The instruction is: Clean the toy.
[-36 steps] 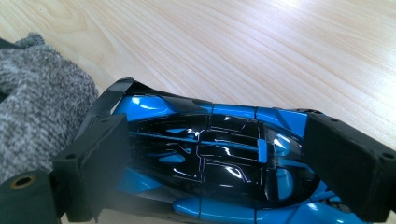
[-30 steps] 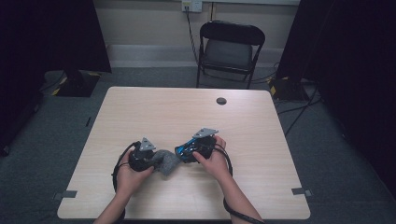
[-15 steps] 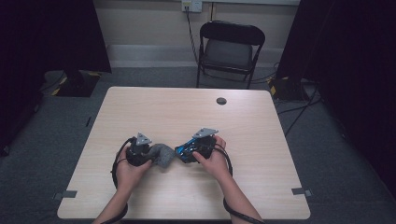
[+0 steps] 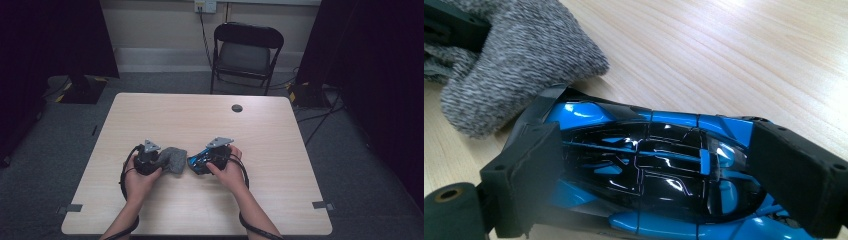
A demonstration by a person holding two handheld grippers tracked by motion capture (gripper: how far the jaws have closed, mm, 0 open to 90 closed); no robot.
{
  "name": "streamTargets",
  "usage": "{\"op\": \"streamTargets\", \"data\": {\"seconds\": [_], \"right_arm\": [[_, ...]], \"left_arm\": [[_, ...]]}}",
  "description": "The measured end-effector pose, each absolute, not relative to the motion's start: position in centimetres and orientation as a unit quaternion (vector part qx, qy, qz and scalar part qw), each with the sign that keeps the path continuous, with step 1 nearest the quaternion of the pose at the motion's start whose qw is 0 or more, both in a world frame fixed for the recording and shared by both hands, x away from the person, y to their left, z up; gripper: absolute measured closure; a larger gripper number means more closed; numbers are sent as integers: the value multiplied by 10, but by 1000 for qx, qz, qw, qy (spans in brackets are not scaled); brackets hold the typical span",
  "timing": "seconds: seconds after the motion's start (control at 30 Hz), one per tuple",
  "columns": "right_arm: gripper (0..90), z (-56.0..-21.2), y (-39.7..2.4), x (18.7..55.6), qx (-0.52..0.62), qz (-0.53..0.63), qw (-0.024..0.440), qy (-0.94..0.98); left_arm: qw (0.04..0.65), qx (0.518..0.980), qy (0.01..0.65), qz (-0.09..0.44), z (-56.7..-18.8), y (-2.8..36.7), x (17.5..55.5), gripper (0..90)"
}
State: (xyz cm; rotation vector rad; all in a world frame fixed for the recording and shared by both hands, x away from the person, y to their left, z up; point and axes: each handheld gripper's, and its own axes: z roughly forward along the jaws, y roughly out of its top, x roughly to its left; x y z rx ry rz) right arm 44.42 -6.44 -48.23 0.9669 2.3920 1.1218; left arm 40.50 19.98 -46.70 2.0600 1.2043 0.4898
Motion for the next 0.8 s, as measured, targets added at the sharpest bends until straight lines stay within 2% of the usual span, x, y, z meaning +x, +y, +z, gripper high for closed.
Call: {"op": "streamTargets", "data": {"seconds": [0.1,0.3,0.57,0.7,0.8], "right_arm": [[78,-482,-64,444,339,394,163,839],[78,-482,-64,444,340,392,162,839],[78,-482,-64,444,340,393,162,839],[78,-482,-64,444,340,392,162,839],[78,-482,-64,444,340,392,162,839]], "left_arm": [[340,798,468,172,-467,205,402,652],[358,809,446,134,-468,214,394,508],[394,816,401,135,-459,229,393,457],[400,826,373,135,-459,235,399,476],[387,843,355,116,-463,239,402,484]]}}
